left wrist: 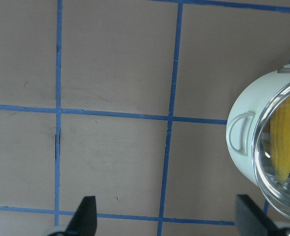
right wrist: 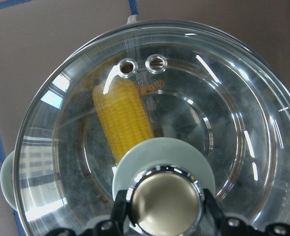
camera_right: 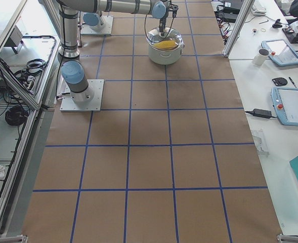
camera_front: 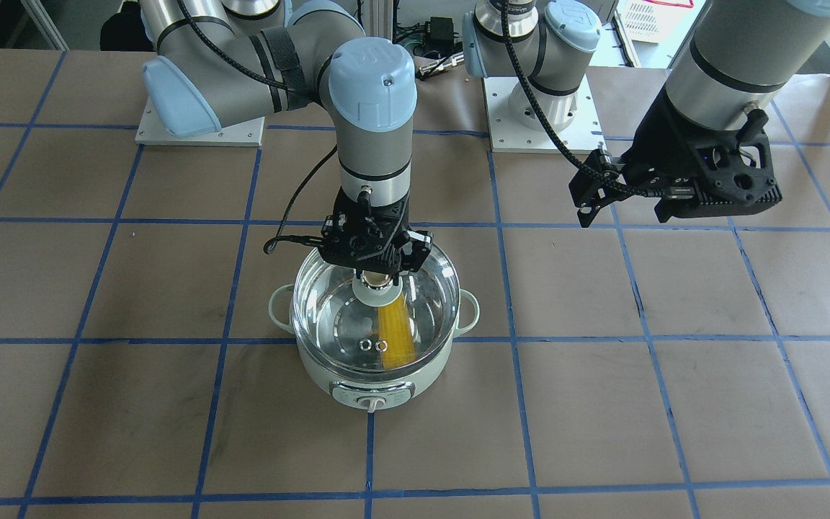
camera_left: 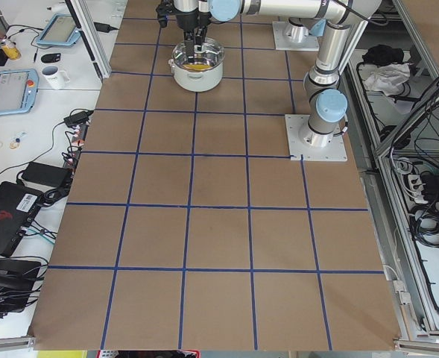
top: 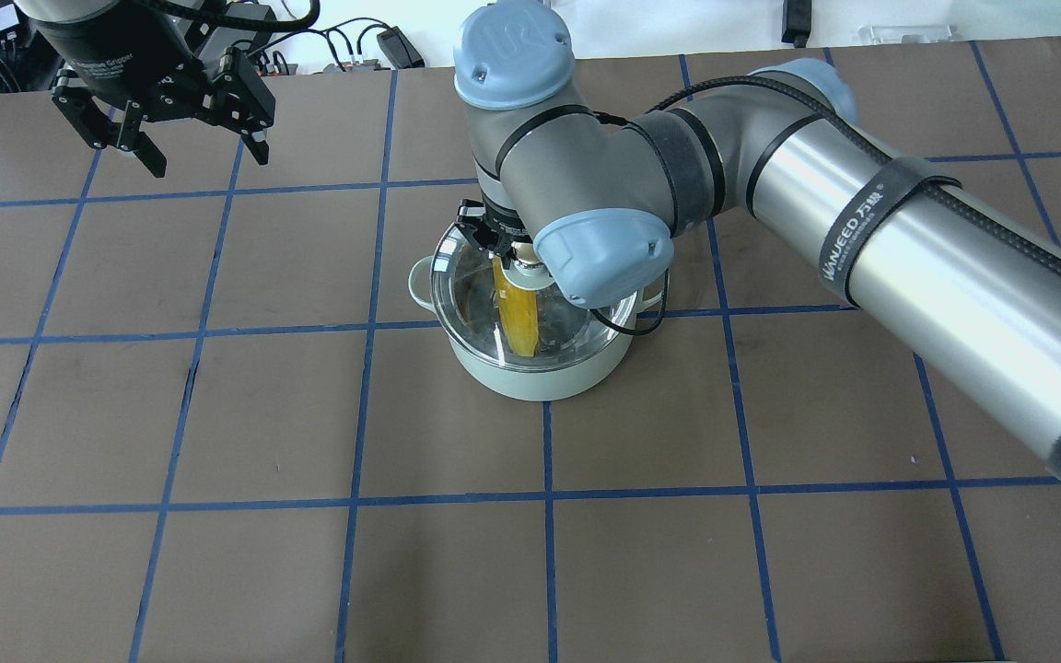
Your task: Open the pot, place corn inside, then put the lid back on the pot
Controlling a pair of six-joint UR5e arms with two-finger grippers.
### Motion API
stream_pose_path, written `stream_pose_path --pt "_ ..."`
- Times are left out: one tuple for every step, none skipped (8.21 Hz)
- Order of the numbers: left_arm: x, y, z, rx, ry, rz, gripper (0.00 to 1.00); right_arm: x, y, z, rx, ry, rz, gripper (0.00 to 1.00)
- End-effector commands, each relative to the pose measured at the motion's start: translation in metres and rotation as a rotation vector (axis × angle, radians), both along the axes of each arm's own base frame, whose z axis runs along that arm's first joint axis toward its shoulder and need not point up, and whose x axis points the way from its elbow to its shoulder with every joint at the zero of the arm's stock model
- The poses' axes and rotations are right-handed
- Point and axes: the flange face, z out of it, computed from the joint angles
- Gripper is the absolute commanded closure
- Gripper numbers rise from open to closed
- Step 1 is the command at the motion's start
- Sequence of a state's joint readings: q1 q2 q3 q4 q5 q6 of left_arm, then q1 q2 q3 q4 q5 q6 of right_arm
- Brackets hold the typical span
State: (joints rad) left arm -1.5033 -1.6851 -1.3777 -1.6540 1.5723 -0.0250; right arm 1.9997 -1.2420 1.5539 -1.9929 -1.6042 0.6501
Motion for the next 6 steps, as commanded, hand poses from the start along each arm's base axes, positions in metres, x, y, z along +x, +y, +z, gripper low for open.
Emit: stream_pose_path --pt "0.0000 0.0006 0.0009 -0.004 0.000 -0.004 0.00 0.0003 -0.0003 -0.0016 0.002 0.004 0.009 0.74" --pt "0.0000 0.0006 0.0009 -0.004 0.000 -0.005 0.00 0.0003 -0.0003 -0.0016 0.002 0.004 0.009 0.74" --pt "0.0000 -0.0001 0.0023 -0.012 -0.001 -0.004 0.00 0.0003 -0.0003 -0.0016 0.002 0.004 0.009 0.74" --pt "0.0001 -0.0019 0.0027 -0.023 -0.002 -0.002 0.00 0.0003 -0.0003 -0.0016 0.002 0.004 0.008 0.74" --pt "0.0001 -0.0020 0.0029 -0.024 -0.002 -0.004 0.00 0.0003 -0.0001 -0.0034 0.006 0.006 0.008 0.74" --pt "0.0001 -0.0014 0.0029 -0.024 -0.002 -0.004 0.00 0.0003 -0.0001 -0.0034 0.006 0.006 0.008 0.74"
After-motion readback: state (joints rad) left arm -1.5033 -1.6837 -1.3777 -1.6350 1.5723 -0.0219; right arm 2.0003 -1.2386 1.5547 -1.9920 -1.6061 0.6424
